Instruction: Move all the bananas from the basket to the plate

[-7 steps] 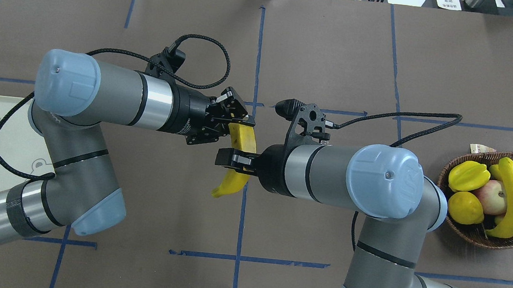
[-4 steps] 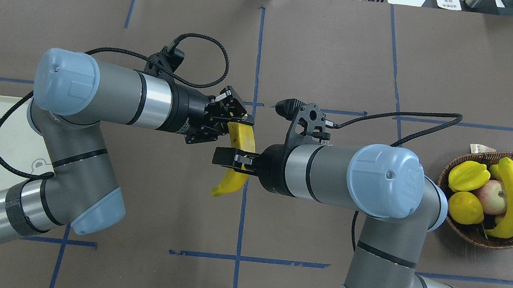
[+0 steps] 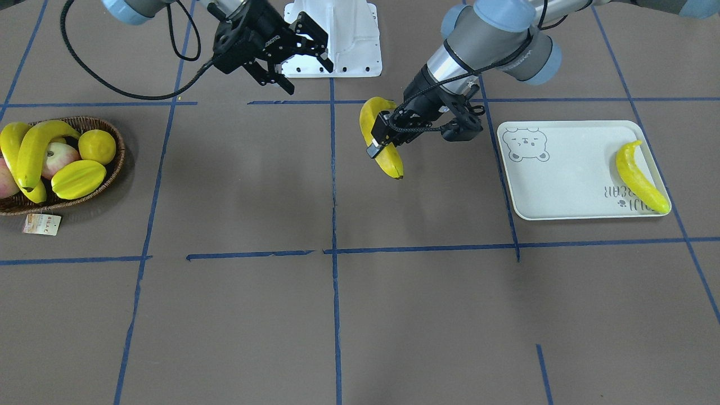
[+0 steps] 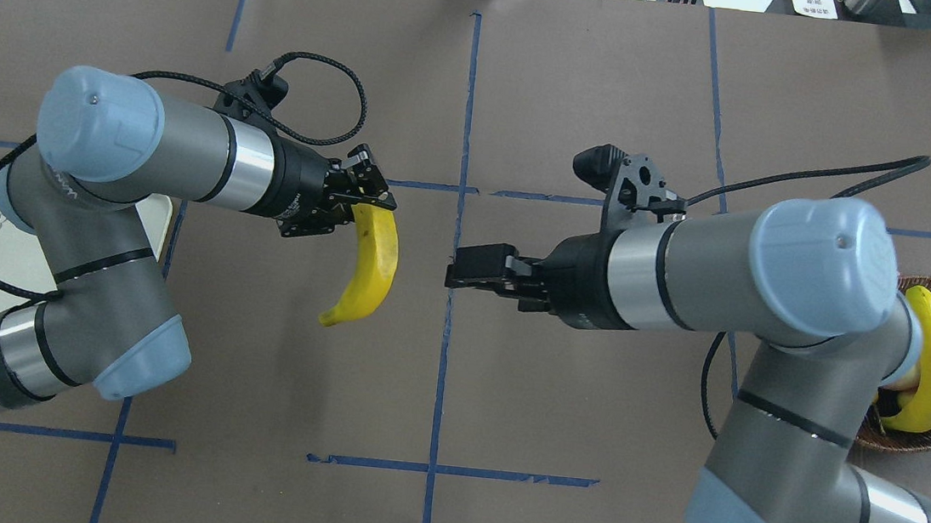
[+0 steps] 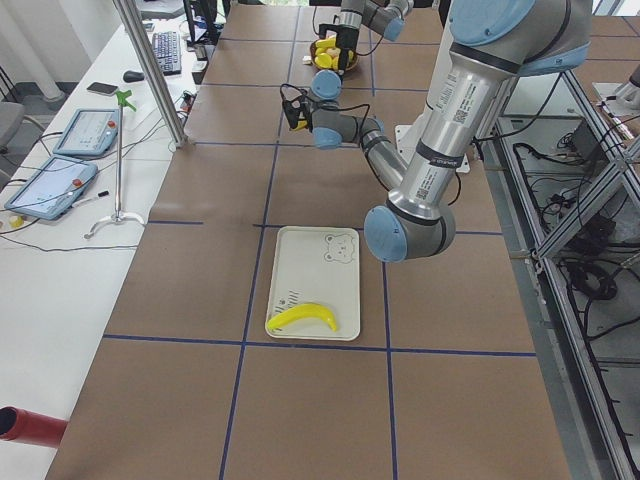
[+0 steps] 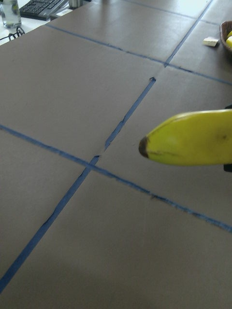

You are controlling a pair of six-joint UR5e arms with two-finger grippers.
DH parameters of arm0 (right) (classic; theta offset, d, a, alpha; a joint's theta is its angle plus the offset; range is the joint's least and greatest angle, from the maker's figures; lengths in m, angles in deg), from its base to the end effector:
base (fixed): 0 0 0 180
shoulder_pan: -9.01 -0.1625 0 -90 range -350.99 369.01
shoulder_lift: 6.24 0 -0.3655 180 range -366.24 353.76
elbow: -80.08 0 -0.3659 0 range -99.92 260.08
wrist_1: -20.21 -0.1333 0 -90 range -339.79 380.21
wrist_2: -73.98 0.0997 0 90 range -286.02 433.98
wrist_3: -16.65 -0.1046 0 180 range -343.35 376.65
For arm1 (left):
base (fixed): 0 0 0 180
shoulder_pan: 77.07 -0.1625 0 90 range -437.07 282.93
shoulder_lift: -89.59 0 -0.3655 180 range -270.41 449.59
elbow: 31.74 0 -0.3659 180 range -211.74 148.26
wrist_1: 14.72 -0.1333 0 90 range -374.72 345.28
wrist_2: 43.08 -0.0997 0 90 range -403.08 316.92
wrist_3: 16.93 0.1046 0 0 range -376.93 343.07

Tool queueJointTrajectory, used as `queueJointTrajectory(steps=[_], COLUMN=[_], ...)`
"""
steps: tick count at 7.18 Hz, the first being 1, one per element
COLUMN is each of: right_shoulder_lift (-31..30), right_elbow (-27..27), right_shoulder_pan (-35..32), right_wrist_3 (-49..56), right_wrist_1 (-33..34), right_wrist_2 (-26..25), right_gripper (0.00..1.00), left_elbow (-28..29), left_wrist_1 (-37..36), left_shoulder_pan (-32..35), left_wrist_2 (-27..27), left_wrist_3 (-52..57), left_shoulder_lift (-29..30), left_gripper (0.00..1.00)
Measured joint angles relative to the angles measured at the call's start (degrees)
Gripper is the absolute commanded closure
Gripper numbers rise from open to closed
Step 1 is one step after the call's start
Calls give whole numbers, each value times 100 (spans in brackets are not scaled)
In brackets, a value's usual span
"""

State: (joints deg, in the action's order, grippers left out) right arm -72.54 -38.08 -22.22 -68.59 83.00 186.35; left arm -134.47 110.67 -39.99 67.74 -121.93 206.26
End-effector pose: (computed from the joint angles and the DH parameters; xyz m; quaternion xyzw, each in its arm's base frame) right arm -0.3678 -0.3323 0.1298 0.0506 -0.6401 0.0530 0.7648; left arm 0.3946 -0.4187 0.1863 -0.0265 0.6137 -0.2444 0.7502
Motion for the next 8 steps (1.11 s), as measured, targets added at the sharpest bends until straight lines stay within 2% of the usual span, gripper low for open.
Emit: queueJointTrajectory(steps=[2,4,6,8], right_shoulder_lift=[-172,-292,-787,-1400], right_elbow=[-67,-138,-532,-830], right_shoulder_pan=[-443,-725,-1030,-1618], right_wrist_3=[384,1106,2461,3967], right_wrist_1=[730,1760,2789,3407], right_wrist_2=[538,627,645,855], right_gripper=[1,1,1,1], left_elbow=[-562,-1198,-1386,-1260], left_wrist_1=[-1601,-3223,-3612,-3610], left_shoulder_pan=[280,634,1141,1676], left_wrist_2=[126,346,410,417], left_wrist_3=[310,936,1726,2378], left_shoulder_lift=[-349,-797,-1585,-2125], left_gripper=[100,100,97,97])
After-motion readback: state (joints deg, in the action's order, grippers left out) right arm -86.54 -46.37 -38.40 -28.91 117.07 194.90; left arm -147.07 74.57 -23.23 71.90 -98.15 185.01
